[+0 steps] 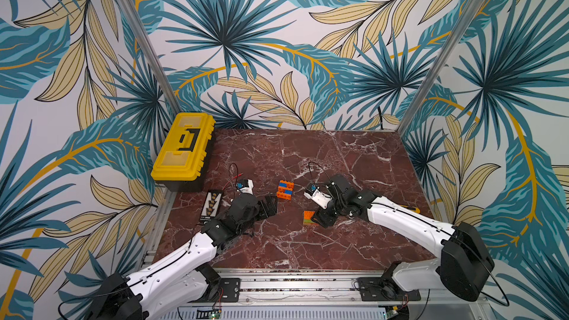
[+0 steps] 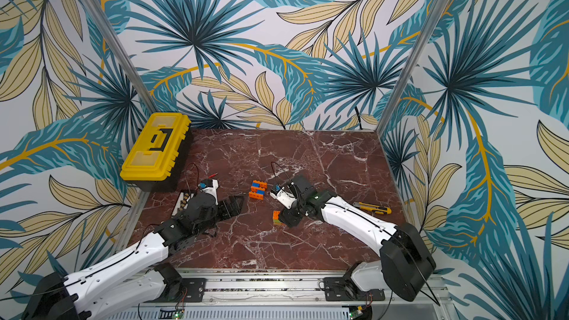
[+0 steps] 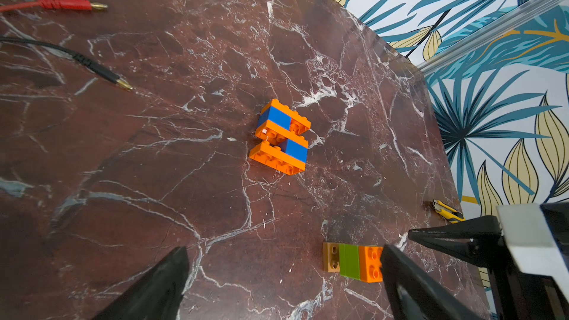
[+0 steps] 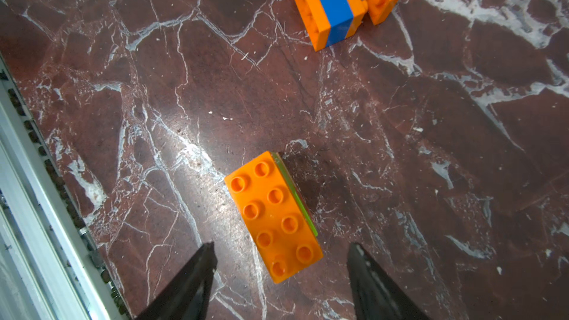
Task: Assemble the number 5 with lego
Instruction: Adjust the lego brick at the center of the board.
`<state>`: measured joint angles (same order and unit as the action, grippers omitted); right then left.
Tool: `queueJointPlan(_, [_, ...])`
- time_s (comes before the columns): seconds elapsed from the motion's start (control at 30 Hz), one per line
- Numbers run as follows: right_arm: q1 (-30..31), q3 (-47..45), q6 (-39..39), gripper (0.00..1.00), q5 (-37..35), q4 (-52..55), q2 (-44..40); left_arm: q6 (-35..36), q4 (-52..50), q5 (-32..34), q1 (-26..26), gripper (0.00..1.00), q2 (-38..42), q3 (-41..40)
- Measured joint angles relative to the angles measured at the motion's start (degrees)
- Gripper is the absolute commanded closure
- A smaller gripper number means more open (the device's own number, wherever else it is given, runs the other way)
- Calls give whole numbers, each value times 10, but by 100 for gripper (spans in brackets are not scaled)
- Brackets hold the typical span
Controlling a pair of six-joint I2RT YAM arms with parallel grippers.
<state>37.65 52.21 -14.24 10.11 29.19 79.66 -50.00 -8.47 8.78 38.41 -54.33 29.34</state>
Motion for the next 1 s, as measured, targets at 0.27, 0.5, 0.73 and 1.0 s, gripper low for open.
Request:
queueJointPlan(0.27, [9, 5, -3, 24, 8, -4, 24, -3, -3, 0, -1, 0, 0, 0])
queueJointPlan(0.5, [13, 37, 11, 24, 0, -6, 86, -3, -8, -7, -6, 0, -5, 0])
queueJointPlan(0.73, [16, 38, 22, 24, -5, -7, 98, 3, -47, -7, -9, 0, -13, 11])
queueJointPlan(1.0, [17, 35, 27, 24, -13, -10, 98, -5, -56, 0, -10, 0, -13, 17])
